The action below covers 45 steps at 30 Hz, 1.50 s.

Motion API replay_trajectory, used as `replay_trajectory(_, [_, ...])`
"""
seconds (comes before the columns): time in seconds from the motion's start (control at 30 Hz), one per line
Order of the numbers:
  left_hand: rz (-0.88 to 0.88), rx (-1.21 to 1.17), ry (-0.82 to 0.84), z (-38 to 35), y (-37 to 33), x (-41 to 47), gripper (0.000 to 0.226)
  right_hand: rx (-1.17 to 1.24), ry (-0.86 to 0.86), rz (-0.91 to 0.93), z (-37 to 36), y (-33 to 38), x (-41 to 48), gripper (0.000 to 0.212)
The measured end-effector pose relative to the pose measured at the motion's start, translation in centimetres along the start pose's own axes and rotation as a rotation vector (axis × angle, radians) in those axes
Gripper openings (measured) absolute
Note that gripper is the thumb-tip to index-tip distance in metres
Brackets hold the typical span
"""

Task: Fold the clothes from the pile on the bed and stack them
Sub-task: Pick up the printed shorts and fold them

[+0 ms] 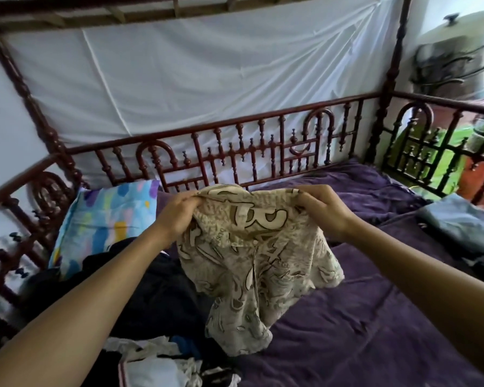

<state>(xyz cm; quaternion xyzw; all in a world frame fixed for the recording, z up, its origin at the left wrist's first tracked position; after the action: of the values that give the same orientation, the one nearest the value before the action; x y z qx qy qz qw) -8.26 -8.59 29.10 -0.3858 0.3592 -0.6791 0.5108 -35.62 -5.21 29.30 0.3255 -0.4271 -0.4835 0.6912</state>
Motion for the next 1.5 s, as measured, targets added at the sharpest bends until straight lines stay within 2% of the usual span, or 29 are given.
replay_trajectory(0.07, [-0.117, 0.248, 0.002, -0.3, -1.3, 0.6, 0.048, -0.042, -0.023, -0.03, 1.4, -0.9, -0.4, 0.037])
replay_trajectory(0.23, [-0.388, 0.838, 0.053, -0.4, -4.1, 1.2, 0.075, -0.13, -0.033, -0.108, 3.5, -2.8, -1.2, 0.038])
replay_trajectory(0.33, [-0.519, 1.052, 0.112, -0.8, -4.7, 1.8, 0.079, 0.089, -0.092, -0.186, 3.0, -2.7, -1.4, 0.045])
replay_trajectory(0.37, [-0.551, 1.059, 0.138, -0.8, -4.7, 2.2, 0.075, 0.169, -0.119, -0.204, 2.7, -2.6, -1.5, 0.045])
replay_trajectory(0.43, [-0.594, 0.991, 0.18, -0.8, -4.7, 2.9, 0.047, 0.247, -0.161, -0.208, 1.4, -2.7, -1.6, 0.043])
replay_trajectory(0.5, [-0.548, 0.905, 0.171, 0.4, -3.8, 4.2, 0.026, 0.259, -0.17, -0.198, -0.2, -2.7, -1.7, 0.042])
replay_trajectory(0.57, [-0.442, 0.824, 0.089, 2.9, -1.9, 5.8, 0.02, 0.232, -0.164, -0.184, -1.2, -3.0, -1.9, 0.043])
replay_trajectory(0.63, [-0.35, 0.738, 0.003, 5.9, 0.6, 6.9, 0.015, 0.061, -0.139, -0.183, -1.6, -4.3, -2.4, 0.038])
replay_trajectory(0.73, [-0.371, 0.635, 0.037, 6.7, 2.7, 7.2, 0.036, -0.308, -0.032, -0.259, -3.4, -7.5, -3.4, 0.024])
replay_trajectory(0.83, [-0.429, 0.587, 0.133, 4.9, 3.1, 6.6, 0.043, -0.507, 0.116, -0.389, -8.6, -10.3, -4.1, 0.041])
replay_trajectory(0.93, [-0.403, 0.563, 0.171, 3.9, 3.0, 6.5, 0.023, -0.498, 0.207, -0.417, -15.4, -11.9, -3.6, 0.062])
replay_trajectory(1.03, [-0.384, 0.36, 0.124, 4.5, 1.6, 6.4, 0.014, -0.455, 0.234, -0.407, -21.1, -12.3, -2.1, 0.076])
replay_trajectory(1.13, [-0.342, 0.175, 0.15, 5.3, 0.2, 6.2, 0.002, -0.315, 0.047, -0.426, -23.1, -11.7, -0.6, 0.066])
replay_trajectory(1.2, [-0.312, 0.123, 0.184, 5.9, 0.0, 6.2, 0.008, -0.246, -0.101, -0.454, -22.9, -11.1, -0.1, 0.042])
replay_trajectory(1.27, [-0.295, 0.117, 0.185, 6.6, 0.1, 6.3, 0.007, -0.233, -0.169, -0.436, -22.6, -10.5, 0.3, 0.019])
replay_trajectory(1.33, [-0.312, 0.182, 0.178, 7.3, 0.3, 6.7, 0.004, -0.12, -0.232, -0.394, -22.1, -10.3, 0.2, 0.017])
replay_trajectory(1.43, [-0.352, 0.485, 0.201, 8.8, 1.6, 8.3, 0.031, 0.165, -0.476, -0.465, -18.3, -11.7, -2.2, 0.024])
replay_trajectory(1.5, [-0.307, 0.646, 0.234, 9.4, 3.3, 9.6, 0.035, 0.153, -0.655, -0.49, -14.4, -12.5, -4.3, 0.031])
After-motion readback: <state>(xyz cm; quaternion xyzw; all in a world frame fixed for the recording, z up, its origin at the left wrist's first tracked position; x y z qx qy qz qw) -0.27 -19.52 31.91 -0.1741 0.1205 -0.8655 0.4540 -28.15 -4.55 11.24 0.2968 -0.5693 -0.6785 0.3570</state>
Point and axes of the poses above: each hand's wrist, its own x-axis towards the middle knuckle, its own z-axis out of the back of the hand, y = z × x, the point moved 7 cm from there along x, towards the middle knuckle, and after that the axes turned 2 degrees about -z, right-handed, at the moved point
